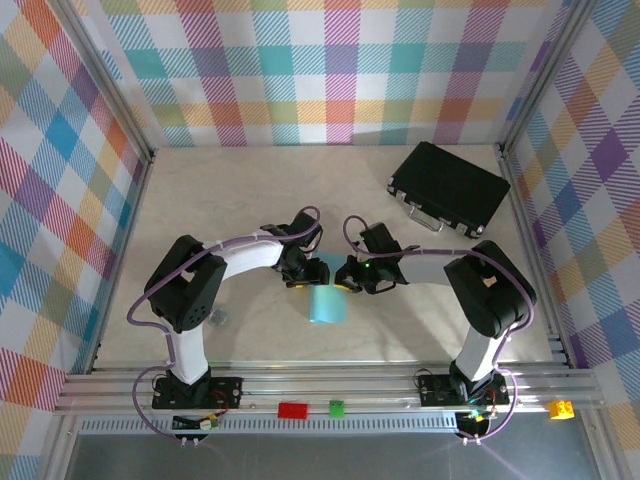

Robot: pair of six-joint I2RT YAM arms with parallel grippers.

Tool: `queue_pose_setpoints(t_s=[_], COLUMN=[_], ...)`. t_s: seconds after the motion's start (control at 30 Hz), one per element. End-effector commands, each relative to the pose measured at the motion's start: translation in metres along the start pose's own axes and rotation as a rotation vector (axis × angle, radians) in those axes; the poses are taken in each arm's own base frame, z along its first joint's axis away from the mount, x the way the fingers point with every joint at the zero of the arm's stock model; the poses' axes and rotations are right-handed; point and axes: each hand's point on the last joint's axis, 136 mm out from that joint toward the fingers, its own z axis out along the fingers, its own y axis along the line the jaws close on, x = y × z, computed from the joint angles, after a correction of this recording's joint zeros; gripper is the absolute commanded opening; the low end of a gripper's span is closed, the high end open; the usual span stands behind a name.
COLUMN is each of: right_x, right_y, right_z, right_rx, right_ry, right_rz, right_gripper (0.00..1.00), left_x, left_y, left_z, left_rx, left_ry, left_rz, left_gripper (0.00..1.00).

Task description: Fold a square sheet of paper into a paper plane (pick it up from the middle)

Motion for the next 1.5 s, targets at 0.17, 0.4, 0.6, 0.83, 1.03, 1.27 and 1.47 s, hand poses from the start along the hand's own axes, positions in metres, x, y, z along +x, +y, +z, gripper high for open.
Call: queue_pose_setpoints(t_s=[0.17, 0.4, 0.6, 0.83, 1.03, 1.27, 1.47], right_x=[0.01, 0.027, 0.022, 0.014, 0.015, 0.016, 0.015], right_y=[-0.032, -0.072, -0.077, -0.077, -0.083, -0.087, -0.086], right_z=[0.013, 0.011, -0.002, -0.015, -0.021, -0.021, -0.019], right_rx=[0.099, 0.215, 0.32, 0.419, 0.444, 0.426, 0.411], right_ry=[0.023, 0.033, 0.035, 0.057, 0.085, 0.102, 0.094], right_rz=[0.002, 0.018, -0.056, -0.164, -0.211, -0.201, -0.18], right_gripper=[0.0, 0.0, 0.0, 0.0, 0.0, 0.0, 0.0], left_x=[0.02, 0.016, -0.006, -0.028, -0.027, -0.019, -0.018], left_y=[0.046, 0.037, 0.003, -0.035, -0.07, -0.09, -0.085], left_z=[0.073, 0.066, 0.02, -0.05, -0.073, -0.063, -0.043], left_rx=[-0.127, -0.098, 0.004, 0.163, 0.409, 0.567, 0.563], left_ry=[0.059, 0.048, -0.057, -0.223, -0.25, -0.159, -0.108], left_rz=[0.017, 0.011, 0.004, -0.011, -0.03, -0.037, -0.074], left_gripper=[0.57, 0.57, 0.6, 0.63, 0.43, 0.06, 0.0])
